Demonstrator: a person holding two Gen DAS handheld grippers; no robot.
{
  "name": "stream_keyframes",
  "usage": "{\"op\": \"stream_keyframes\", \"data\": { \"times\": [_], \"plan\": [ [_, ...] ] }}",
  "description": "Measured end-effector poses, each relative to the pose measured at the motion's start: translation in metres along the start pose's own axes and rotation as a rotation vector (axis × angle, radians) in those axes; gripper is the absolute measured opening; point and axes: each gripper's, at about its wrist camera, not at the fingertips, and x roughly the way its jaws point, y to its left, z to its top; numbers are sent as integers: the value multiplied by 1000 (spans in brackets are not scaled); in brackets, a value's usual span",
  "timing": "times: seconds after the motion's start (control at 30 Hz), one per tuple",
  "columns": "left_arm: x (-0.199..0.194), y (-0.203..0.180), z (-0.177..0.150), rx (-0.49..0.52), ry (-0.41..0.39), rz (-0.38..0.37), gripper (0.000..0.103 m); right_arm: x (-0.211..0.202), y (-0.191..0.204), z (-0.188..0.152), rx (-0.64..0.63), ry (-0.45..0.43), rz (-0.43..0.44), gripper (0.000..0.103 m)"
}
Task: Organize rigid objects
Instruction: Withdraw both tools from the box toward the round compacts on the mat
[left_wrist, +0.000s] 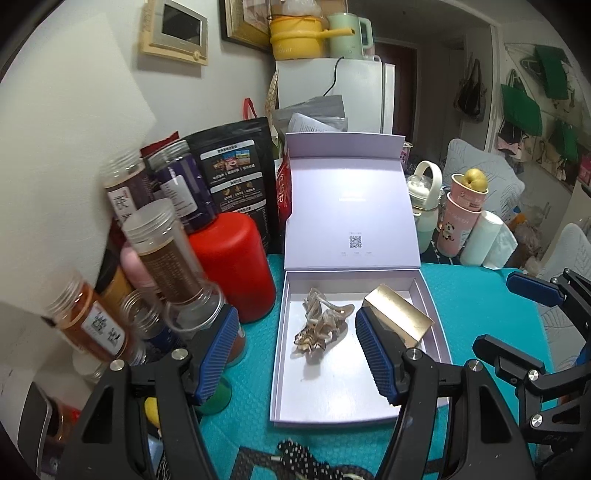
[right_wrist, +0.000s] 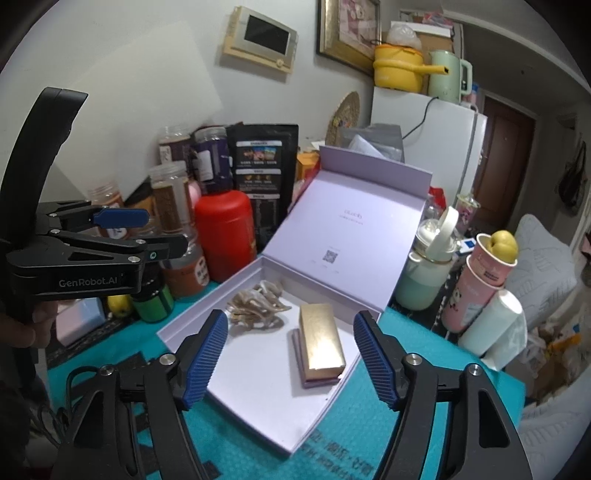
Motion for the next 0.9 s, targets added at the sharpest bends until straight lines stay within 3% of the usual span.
{"op": "stream_keyframes", "data": {
  "times": [0.43,0.9],
  "plan": [
    [-52,14,-49,-21,-10,11,66,-46,47,-18,-48,-45,30,77],
    [-76,36,-105,-41,31,17,66,-56,96,-55,-22,-26,94,77]
  ]
}}
